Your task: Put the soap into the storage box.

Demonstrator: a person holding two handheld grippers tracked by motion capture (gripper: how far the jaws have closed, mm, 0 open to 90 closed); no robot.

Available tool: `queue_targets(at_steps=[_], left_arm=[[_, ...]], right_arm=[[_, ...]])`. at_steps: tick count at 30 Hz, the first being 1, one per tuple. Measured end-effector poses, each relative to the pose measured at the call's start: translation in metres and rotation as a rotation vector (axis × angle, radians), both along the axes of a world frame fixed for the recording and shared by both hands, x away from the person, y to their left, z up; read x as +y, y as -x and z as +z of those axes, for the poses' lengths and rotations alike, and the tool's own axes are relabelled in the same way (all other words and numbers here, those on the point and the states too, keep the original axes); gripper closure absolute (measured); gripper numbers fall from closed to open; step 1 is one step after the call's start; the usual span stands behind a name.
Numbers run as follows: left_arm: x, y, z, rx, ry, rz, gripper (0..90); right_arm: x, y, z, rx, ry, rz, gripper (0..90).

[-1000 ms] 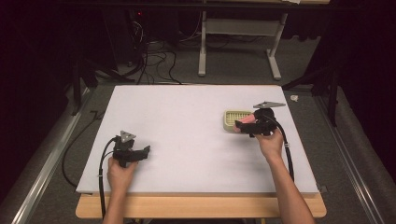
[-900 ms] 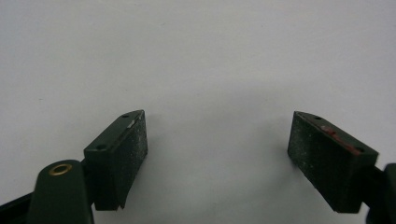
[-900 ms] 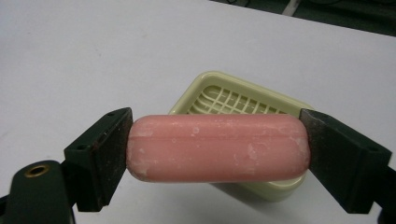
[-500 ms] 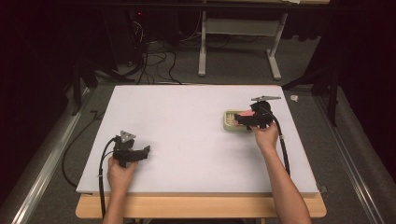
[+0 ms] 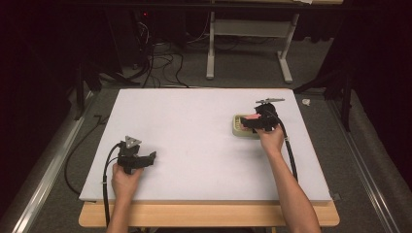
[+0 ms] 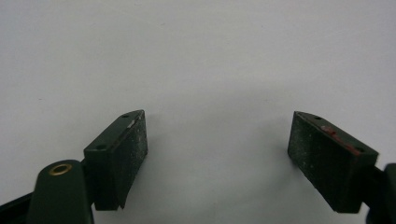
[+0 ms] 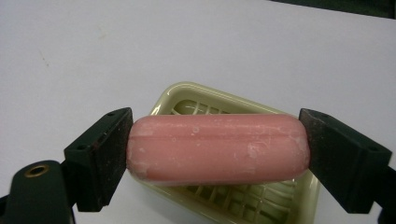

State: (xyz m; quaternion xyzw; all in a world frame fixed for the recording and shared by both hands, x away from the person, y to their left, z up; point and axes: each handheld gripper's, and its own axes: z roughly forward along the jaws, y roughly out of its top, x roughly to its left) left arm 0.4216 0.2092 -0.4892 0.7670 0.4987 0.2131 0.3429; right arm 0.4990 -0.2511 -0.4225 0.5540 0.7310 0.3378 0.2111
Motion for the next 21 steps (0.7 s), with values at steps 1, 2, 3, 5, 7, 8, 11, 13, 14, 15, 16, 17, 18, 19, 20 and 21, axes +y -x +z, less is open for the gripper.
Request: queue_targets(at_steps=[1,2,3,5,7,8,11,13,14,15,16,17,18,19,20,21], left_arm=[[0.0,0.0,0.0,0.0,0.0,0.0,20.6],[0.0,0.0,0.0,0.0,0.0,0.0,20.6],[0.0,0.0,0.0,0.0,0.0,0.0,20.6],[0.0,0.0,0.0,0.0,0.0,0.0,20.6],[0.0,0.0,0.0,0.0,0.0,0.0,20.6],[0.0,0.0,0.0,0.0,0.0,0.0,20.6],[0.0,0.0,0.0,0.0,0.0,0.0,20.6],[0.0,0.0,0.0,0.0,0.0,0.0,20.6],[0.0,0.0,0.0,0.0,0.0,0.0,20.6],[0.0,0.0001,0.0,0.0,0.0,0.0,20.6],[0.0,0.0001,0.0,0.0,-0.001,0.0,20.6],[0.0,0.0001,0.0,0.0,0.0,0.0,20.6],[0.0,0.0001,0.0,0.0,0.0,0.0,20.6],[0.0,0.0001,0.0,0.0,-0.001,0.0,20.6],[0.0,0.0001,0.0,0.0,-0.001,0.0,20.6],[0.0,0.0001,0.0,0.0,0.0,0.0,20.6]], right_arm=[[0.0011,-0.0007,0.0001,-0.001,0.006,0.003,14.0],[0.0022,-0.001,0.0001,0.003,0.005,0.001,14.0],[0.0033,-0.002,-0.0002,0.001,0.008,0.002,14.0],[0.0042,-0.0031,-0.001,0.001,0.012,0.002,14.0],[0.0053,-0.0044,-0.0033,0.009,0.014,-0.003,14.0],[0.0054,-0.0048,-0.0041,0.011,0.016,-0.007,14.0],[0.0053,-0.0055,-0.0054,0.014,0.018,-0.013,13.9],[0.0049,-0.0061,-0.0068,0.019,0.026,-0.013,13.9],[0.0049,-0.0061,-0.0068,0.019,0.026,-0.013,13.9],[0.0048,-0.0063,-0.0074,0.025,0.027,-0.014,13.8],[0.0046,-0.0064,-0.0086,0.026,0.03,-0.015,13.6],[0.0047,-0.0063,-0.0086,0.023,0.034,-0.017,13.3],[0.0044,-0.0061,-0.0081,0.021,0.033,-0.017,13.3],[0.0038,-0.0059,-0.0071,0.016,0.025,-0.017,13.1],[0.0036,-0.0054,-0.0063,0.016,0.018,-0.019,12.9],[0.0033,-0.0051,-0.0057,0.013,0.013,-0.019,12.7]])
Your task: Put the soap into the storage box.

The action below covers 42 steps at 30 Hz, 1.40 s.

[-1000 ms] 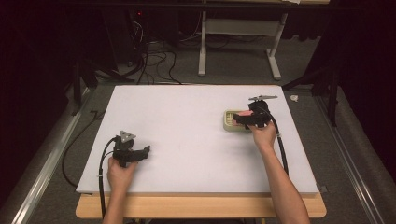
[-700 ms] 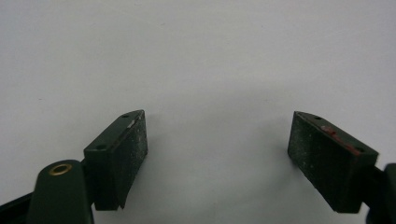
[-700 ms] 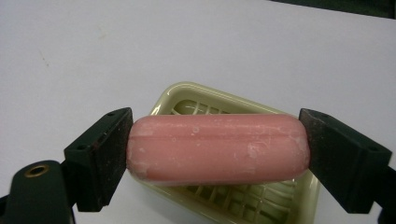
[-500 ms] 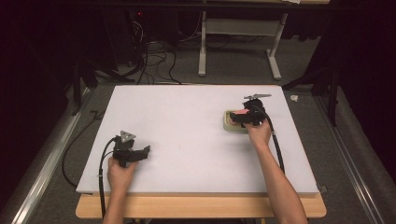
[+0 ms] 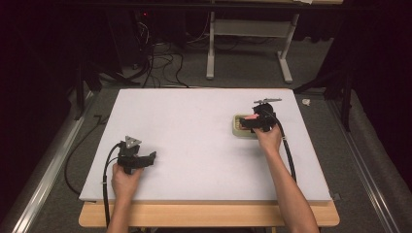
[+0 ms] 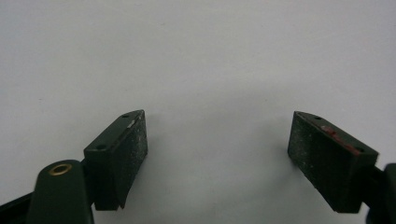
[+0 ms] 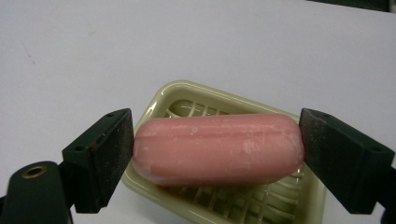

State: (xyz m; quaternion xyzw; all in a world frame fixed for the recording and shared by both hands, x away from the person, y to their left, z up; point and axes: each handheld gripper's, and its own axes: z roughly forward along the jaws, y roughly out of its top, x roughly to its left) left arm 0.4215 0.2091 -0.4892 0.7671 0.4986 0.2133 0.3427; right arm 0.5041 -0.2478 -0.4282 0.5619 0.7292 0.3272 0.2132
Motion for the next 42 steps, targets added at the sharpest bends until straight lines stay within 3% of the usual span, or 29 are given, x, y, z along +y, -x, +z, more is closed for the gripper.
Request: queue_targets(at_steps=[6,19,23,31,42], left_arm=[[0.0,0.0,0.0,0.0,0.0,0.0,20.6],[0.0,0.0,0.0,0.0,-0.001,0.0,20.6],[0.0,0.0,0.0,0.0,-0.001,0.0,20.6],[0.0,0.0,0.0,0.0,-0.001,0.0,20.6],[0.0,0.0,0.0,0.0,-0.001,0.0,20.6]], right_arm=[[-0.003,0.001,-0.001,0.015,-0.01,-0.001,12.1],[-0.007,0.008,0.01,-0.029,-0.014,-0.005,12.2],[-0.014,0.016,0.015,-0.059,-0.026,-0.005,12.4],[-0.025,0.027,0.019,-0.077,-0.041,-0.014,13.2],[-0.033,0.047,0.03,-0.134,-0.03,-0.002,14.4]])
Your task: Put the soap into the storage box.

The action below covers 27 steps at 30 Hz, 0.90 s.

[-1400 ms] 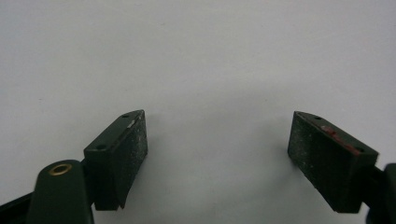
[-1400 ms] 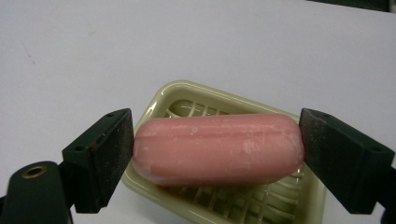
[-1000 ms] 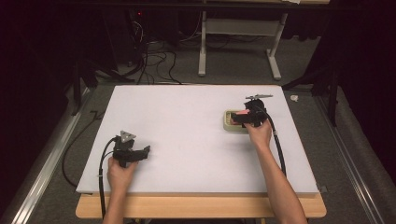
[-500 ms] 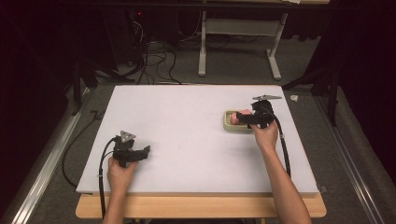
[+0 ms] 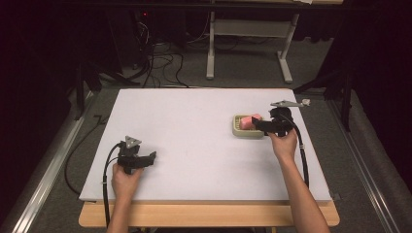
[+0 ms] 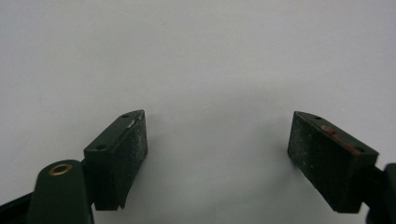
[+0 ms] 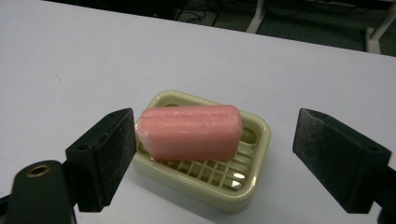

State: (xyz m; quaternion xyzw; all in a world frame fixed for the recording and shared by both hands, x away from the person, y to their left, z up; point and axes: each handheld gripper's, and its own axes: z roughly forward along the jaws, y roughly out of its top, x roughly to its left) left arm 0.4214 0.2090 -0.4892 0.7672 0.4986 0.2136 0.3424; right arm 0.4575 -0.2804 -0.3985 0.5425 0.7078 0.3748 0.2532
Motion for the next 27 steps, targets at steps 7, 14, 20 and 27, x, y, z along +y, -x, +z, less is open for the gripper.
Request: queue_targets(at_steps=[7,14,20,27], left_arm=[[0.0,0.0,0.0,0.0,0.0,0.0,20.6],[0.0,0.0,0.0,-0.001,-0.001,0.0,20.6],[0.0,0.0,0.0,-0.001,-0.001,0.0,20.6],[0.0,0.0,0.0,-0.001,-0.001,0.0,20.6]], right_arm=[[-0.007,0.013,0.004,-0.018,-0.001,-0.001,15.0],[-0.018,0.024,0.0,-0.008,0.0,-0.001,15.8],[-0.023,0.035,-0.001,-0.019,-0.006,-0.003,16.7],[-0.03,0.044,-0.004,-0.026,-0.013,-0.006,17.3]])
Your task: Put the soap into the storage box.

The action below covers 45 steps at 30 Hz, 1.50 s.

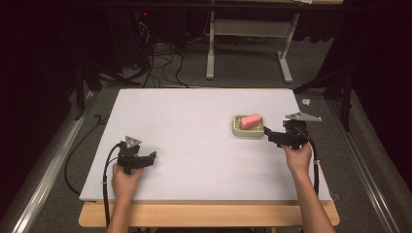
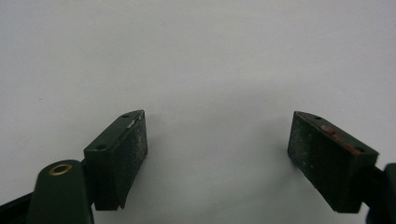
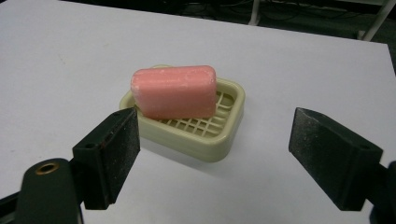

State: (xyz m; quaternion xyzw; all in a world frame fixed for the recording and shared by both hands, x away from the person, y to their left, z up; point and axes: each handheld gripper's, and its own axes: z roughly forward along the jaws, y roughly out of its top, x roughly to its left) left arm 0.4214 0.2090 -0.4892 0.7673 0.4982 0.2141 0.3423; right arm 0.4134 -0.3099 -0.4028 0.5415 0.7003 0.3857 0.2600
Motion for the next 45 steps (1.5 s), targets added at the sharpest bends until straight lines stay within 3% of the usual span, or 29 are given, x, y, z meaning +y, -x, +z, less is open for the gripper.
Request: queue_targets(at_steps=[9,22,45], left_arm=[[0.0,0.0,0.0,0.0,-0.001,0.0,20.6],[0.0,0.0,0.0,0.0,0.0,0.0,20.6],[0.0,0.0,0.0,0.0,0.0,0.0,20.6]], right_arm=[[-0.006,0.014,-0.004,-0.013,-0.003,0.008,17.9],[-0.008,0.03,-0.015,0.009,-0.01,0.027,20.1],[-0.008,0.041,-0.037,0.048,-0.036,0.053,20.3]])
